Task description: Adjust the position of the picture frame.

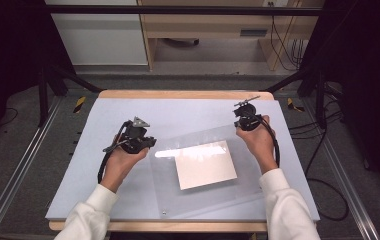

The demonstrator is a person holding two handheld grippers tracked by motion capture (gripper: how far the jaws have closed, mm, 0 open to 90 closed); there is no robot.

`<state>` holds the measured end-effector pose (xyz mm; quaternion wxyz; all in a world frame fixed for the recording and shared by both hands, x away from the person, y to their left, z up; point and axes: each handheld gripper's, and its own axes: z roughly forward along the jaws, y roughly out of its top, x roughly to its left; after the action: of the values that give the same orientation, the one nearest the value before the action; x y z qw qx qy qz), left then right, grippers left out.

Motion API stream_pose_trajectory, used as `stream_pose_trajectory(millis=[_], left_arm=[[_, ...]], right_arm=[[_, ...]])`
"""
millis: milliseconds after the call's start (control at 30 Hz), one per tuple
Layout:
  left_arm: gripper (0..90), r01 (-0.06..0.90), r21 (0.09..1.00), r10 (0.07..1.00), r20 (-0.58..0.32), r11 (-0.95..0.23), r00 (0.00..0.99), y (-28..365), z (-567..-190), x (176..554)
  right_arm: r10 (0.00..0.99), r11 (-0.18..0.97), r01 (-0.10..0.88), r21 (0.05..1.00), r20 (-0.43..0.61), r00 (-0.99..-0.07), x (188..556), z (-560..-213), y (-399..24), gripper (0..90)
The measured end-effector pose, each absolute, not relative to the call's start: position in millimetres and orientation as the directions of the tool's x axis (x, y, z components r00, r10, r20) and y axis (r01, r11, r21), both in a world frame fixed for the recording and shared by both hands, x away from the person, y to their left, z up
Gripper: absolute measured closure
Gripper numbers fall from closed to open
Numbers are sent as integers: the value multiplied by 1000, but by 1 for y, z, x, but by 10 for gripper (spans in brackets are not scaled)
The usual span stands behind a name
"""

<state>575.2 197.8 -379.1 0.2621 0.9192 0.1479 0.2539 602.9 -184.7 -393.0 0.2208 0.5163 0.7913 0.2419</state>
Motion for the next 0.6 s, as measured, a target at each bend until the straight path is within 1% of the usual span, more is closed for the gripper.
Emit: stream_pose_trajectory(millis=[233,433,567,600], left_arm=[[817,135,574,405,374,-807,835,208,-370,582],[816,157,598,430,347,-786,834,211,-366,585],[814,145,592,419,356,-793,835,209,-362,587],[814,135,578,403,366,-805,839,210,-360,590]], right_arm=[[922,356,703,616,-113,-369,593,-381,-178,857],[928,346,708,616,-115,-353,583,-375,-176,857],[938,319,717,620,-97,-334,574,-378,-177,857],[939,314,721,617,-92,-331,572,-379,-177,857]])
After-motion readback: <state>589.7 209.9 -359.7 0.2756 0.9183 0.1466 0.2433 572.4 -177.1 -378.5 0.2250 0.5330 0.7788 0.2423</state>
